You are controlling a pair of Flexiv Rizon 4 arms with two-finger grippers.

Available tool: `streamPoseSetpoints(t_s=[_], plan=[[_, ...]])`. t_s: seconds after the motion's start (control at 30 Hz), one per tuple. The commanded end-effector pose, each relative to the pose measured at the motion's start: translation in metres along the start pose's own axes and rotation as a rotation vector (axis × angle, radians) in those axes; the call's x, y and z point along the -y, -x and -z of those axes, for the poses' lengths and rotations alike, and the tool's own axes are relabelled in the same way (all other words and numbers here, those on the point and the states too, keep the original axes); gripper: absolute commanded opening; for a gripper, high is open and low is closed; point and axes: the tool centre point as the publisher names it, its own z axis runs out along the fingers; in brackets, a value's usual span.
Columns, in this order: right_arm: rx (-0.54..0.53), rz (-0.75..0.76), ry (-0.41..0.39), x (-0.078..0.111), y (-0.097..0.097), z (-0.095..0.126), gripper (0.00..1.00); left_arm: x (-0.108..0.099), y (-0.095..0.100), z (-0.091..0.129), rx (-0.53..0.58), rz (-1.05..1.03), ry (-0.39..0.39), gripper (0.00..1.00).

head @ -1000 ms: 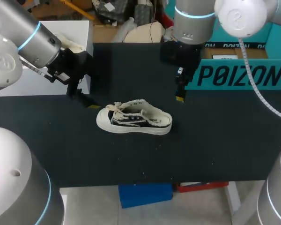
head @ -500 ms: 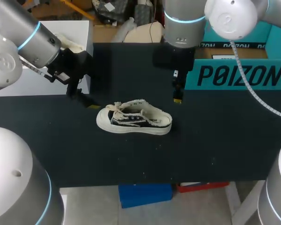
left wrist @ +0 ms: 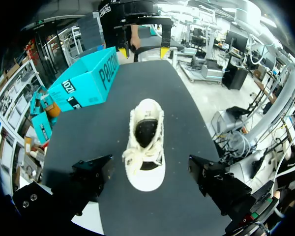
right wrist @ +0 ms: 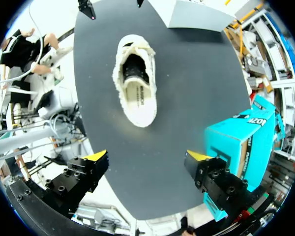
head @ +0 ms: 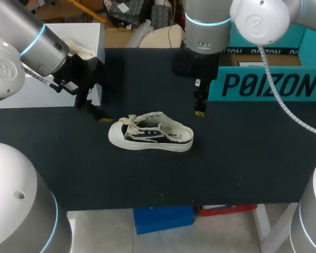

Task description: Take the shoe out of the shoebox, open the shoe tongue, remove and reinsert the insole, then place the shoe into the shoebox

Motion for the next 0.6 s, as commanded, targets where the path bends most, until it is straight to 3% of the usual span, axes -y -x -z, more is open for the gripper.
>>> streamPoseSetpoints(t_s=[0.03, 0.37, 0.6], plan=[[0.059, 0.038, 0.084, -0.009, -0.007, -0.008, 1.00, -0.001, 0.000, -0.002, 0.003, -0.002, 0.000, 1.00], [0.121, 0.070, 0.307, -0.024, -0.023, -0.029, 1.00, -0.001, 0.000, -0.002, 0.003, -0.002, 0.000, 1.00], [0.111, 0.108, 0.465, -0.034, -0.022, -0.041, 1.00, -0.001, 0.000, -0.002, 0.003, -0.002, 0.000, 1.00]])
